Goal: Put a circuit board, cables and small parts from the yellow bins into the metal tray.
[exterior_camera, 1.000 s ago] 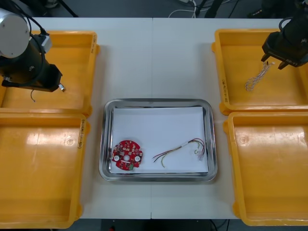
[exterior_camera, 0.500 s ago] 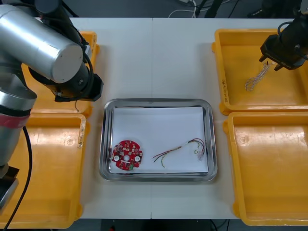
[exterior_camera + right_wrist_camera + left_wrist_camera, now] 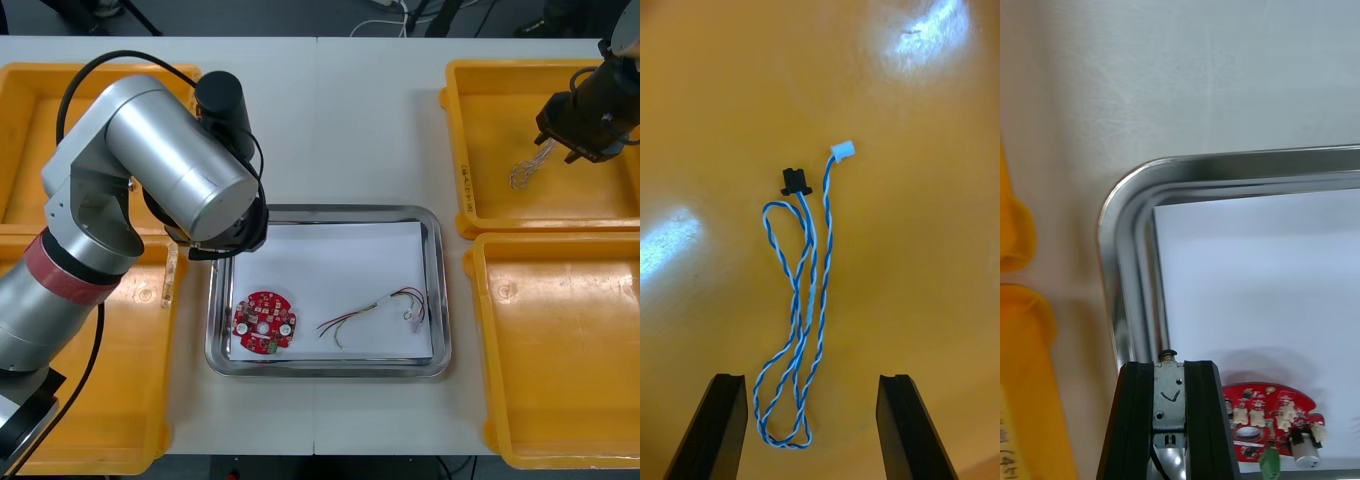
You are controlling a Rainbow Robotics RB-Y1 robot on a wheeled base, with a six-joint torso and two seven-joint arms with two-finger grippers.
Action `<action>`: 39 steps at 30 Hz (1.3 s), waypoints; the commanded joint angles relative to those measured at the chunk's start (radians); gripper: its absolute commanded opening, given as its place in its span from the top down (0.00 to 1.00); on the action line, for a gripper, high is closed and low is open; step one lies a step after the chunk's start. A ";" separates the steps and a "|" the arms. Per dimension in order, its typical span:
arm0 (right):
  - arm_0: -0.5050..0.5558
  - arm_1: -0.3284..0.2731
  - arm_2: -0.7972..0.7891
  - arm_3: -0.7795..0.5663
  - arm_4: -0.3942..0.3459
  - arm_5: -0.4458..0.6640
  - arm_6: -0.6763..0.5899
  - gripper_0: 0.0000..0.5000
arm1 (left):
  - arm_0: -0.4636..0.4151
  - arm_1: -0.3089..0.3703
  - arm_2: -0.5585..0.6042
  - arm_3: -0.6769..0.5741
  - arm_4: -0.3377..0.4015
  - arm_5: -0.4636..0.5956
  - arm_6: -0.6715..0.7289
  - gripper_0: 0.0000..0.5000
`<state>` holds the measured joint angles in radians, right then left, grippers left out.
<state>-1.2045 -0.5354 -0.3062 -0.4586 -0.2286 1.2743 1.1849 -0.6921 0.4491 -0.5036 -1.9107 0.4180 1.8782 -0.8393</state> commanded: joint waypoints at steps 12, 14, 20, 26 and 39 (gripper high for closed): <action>-0.055 -0.015 -0.025 0.021 -0.055 -0.099 -0.031 0.00 | -0.035 -0.027 -0.138 0.088 -0.027 -0.188 0.218 1.00; -0.055 -0.015 -0.025 0.028 -0.055 -0.105 -0.033 0.00 | -0.035 -0.029 -0.141 0.102 -0.031 -0.206 0.218 1.00; -0.055 -0.015 -0.024 0.063 -0.055 -0.144 -0.034 0.00 | -0.035 -0.035 -0.155 0.145 -0.042 -0.245 0.220 1.00; -0.055 -0.015 -0.025 0.092 -0.067 -0.158 -0.039 0.00 | -0.035 -0.033 -0.170 0.159 -0.047 -0.257 0.224 1.00; -0.035 -0.012 -0.004 0.132 -0.104 -0.199 -0.050 0.00 | -0.034 -0.027 -0.178 0.159 -0.044 -0.257 0.236 0.12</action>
<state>-1.2050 -0.5354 -0.3078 -0.3129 -0.3174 1.0919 1.1844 -0.6921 0.4397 -0.6643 -1.7443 0.3840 1.6332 -0.5916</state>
